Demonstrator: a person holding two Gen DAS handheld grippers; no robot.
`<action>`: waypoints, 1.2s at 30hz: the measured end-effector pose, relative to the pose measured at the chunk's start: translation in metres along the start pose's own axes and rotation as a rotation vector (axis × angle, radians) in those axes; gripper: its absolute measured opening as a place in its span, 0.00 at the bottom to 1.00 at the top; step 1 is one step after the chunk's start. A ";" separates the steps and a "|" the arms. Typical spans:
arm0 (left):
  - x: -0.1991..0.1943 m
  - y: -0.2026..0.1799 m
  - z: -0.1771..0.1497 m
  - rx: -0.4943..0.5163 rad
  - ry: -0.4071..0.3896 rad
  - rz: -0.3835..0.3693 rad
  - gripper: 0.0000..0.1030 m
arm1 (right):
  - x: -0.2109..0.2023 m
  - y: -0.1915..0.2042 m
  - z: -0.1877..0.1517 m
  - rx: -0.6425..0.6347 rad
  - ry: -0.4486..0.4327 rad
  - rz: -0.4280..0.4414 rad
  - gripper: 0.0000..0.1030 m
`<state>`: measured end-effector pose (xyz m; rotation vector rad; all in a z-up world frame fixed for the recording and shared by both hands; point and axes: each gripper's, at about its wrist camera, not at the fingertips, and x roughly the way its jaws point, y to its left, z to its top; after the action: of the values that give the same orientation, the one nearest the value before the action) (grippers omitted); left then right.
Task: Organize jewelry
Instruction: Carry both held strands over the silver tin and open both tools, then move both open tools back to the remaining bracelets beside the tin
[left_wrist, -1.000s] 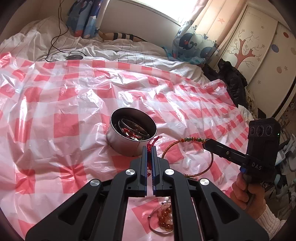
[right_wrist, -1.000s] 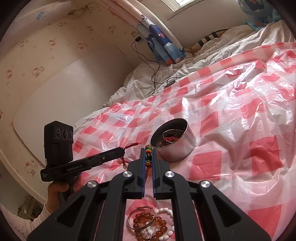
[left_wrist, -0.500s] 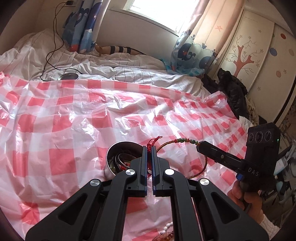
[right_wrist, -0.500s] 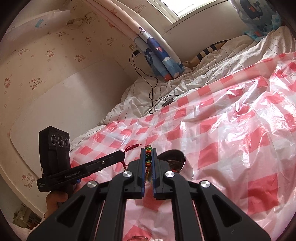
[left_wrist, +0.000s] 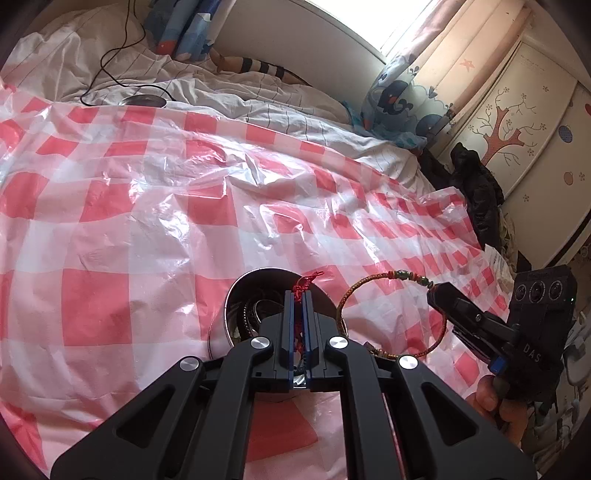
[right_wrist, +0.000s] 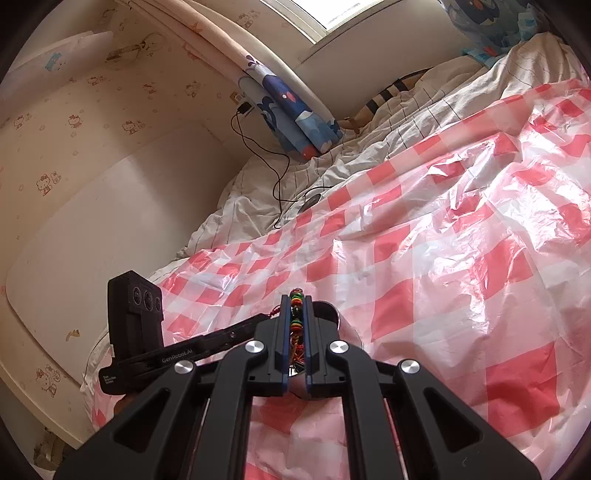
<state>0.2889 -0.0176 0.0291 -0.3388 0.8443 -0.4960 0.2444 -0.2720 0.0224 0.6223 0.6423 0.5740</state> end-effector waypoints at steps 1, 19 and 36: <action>0.003 0.000 -0.001 0.002 0.005 0.004 0.03 | 0.002 0.000 0.000 0.003 0.003 0.002 0.06; -0.009 0.009 0.002 -0.006 0.046 0.173 0.28 | 0.054 0.005 -0.012 -0.040 0.095 -0.080 0.06; -0.030 0.020 0.002 -0.077 0.013 0.146 0.39 | 0.061 0.032 -0.022 -0.208 0.098 -0.224 0.34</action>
<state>0.2790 0.0161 0.0396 -0.3417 0.8951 -0.3313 0.2606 -0.2031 0.0076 0.3233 0.7235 0.4557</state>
